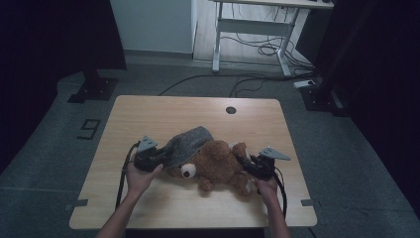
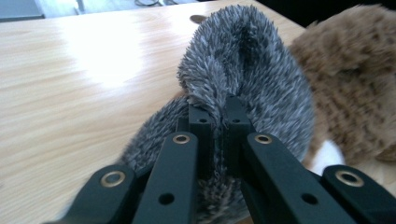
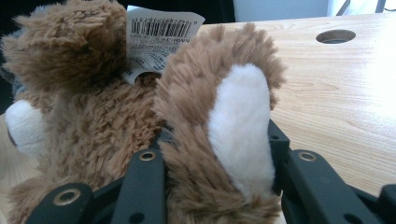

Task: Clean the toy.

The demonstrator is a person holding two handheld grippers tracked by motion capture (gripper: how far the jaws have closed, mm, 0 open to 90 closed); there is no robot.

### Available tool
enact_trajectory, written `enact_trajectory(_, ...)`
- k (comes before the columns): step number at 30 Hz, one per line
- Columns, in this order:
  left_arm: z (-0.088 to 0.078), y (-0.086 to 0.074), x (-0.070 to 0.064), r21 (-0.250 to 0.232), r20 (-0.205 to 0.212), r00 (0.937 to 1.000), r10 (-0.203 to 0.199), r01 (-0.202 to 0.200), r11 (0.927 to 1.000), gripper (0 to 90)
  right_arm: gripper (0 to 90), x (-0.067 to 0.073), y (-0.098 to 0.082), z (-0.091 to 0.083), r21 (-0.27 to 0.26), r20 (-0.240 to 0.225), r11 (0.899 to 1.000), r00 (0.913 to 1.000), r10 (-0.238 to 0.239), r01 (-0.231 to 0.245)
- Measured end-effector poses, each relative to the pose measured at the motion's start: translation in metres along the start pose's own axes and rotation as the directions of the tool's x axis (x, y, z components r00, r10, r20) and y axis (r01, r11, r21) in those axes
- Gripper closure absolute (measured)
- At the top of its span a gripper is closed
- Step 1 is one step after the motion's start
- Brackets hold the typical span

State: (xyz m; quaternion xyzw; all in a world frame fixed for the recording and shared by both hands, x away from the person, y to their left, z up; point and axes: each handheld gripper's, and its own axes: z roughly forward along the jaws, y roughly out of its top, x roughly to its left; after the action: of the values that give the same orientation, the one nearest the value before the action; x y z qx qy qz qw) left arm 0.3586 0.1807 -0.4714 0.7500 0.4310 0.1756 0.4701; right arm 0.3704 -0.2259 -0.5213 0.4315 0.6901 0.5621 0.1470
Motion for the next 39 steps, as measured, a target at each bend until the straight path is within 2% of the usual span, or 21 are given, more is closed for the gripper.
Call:
enact_trajectory(4, -0.002, -0.011, 0.013, 0.029, -0.011, 0.9995, -0.031, 0.031, 0.9991, 85.2, 63.0, 0.000, 0.000, 0.000, -0.003, 0.000, 1.000, 1.0000, 0.001, -0.001)
enact_trajectory(6, -0.004, -0.013, 0.017, 0.029, 0.003, 0.9988, -0.049, 0.049, 0.9984, 85.2, 63.0, 0.000, 0.000, 0.000, -0.004, 0.001, 1.000, 1.0000, -0.001, 0.001)
enact_trajectory(8, -0.007, -0.010, 0.018, 0.019, 0.013, 0.9986, -0.052, 0.052, 0.9985, 85.2, 63.0, 0.000, 0.000, 0.000, -0.009, 0.001, 1.000, 1.0000, -0.002, 0.002)
enact_trajectory(11, -0.012, 0.006, 0.009, -0.019, 0.041, 0.9987, -0.029, 0.030, 0.9994, 85.3, 63.0, 0.001, 0.001, 0.000, -0.015, 0.002, 1.000, 1.0000, -0.007, 0.007)
enact_trajectory(15, -0.017, 0.032, -0.018, -0.073, 0.102, 0.9940, 0.039, -0.031, 0.9969, 85.3, 63.0, 0.001, 0.000, -0.001, -0.020, -0.002, 1.000, 1.0000, -0.009, 0.009)
enact_trajectory(18, -0.015, 0.047, -0.047, -0.092, 0.156, 0.9827, 0.099, -0.085, 0.9921, 85.3, 63.0, 0.000, 0.000, -0.001, -0.020, -0.004, 1.000, 1.0000, -0.007, 0.006)
enact_trajectory(22, -0.001, 0.059, -0.086, -0.090, 0.226, 0.9583, 0.175, -0.158, 0.9833, 85.2, 63.0, 0.000, 0.000, -0.001, -0.020, -0.006, 1.000, 1.0000, -0.006, 0.006)
enact_trajectory(24, 0.012, 0.064, -0.101, -0.077, 0.250, 0.9495, 0.189, -0.175, 0.9815, 85.2, 63.0, 0.000, 0.000, -0.001, -0.021, -0.006, 1.000, 1.0000, -0.005, 0.005)
enact_trajectory(26, 0.027, 0.069, -0.112, -0.063, 0.277, 0.9433, 0.183, -0.172, 0.9830, 85.1, 63.0, 0.000, 0.000, -0.001, -0.022, -0.005, 1.000, 1.0000, -0.007, 0.007)
enact_trajectory(29, 0.050, 0.075, -0.128, -0.039, 0.323, 0.9306, 0.173, -0.169, 0.9848, 85.2, 63.0, 0.001, 0.000, -0.002, -0.023, -0.002, 1.000, 1.0000, -0.009, 0.009)
enact_trajectory(30, 0.056, 0.077, -0.136, -0.036, 0.334, 0.9246, 0.184, -0.182, 0.9826, 85.2, 63.0, 0.000, 0.000, -0.002, -0.023, -0.003, 1.000, 1.0000, -0.008, 0.008)
enact_trajectory(33, 0.067, 0.078, -0.156, -0.029, 0.333, 0.9157, 0.226, -0.229, 0.9729, 85.2, 63.0, -0.001, 0.000, -0.002, -0.023, -0.006, 1.000, 1.0000, -0.007, 0.007)
enact_trajectory(35, 0.080, 0.078, -0.164, 0.009, 0.324, 0.9195, 0.223, -0.239, 0.9710, 85.2, 63.0, -0.001, 0.000, -0.002, -0.024, -0.006, 1.000, 1.0000, -0.008, 0.008)
enact_trajectory(37, 0.093, 0.074, -0.164, 0.058, 0.319, 0.9242, 0.210, -0.240, 0.9690, 85.1, 63.0, 0.000, 0.000, -0.002, -0.024, -0.003, 1.000, 0.9999, -0.012, 0.012)
enact_trajectory(39, 0.106, 0.067, -0.163, 0.111, 0.284, 0.9344, 0.215, -0.255, 0.9605, 85.1, 63.0, 0.001, 0.001, -0.002, -0.025, -0.002, 1.000, 0.9999, -0.013, 0.013)
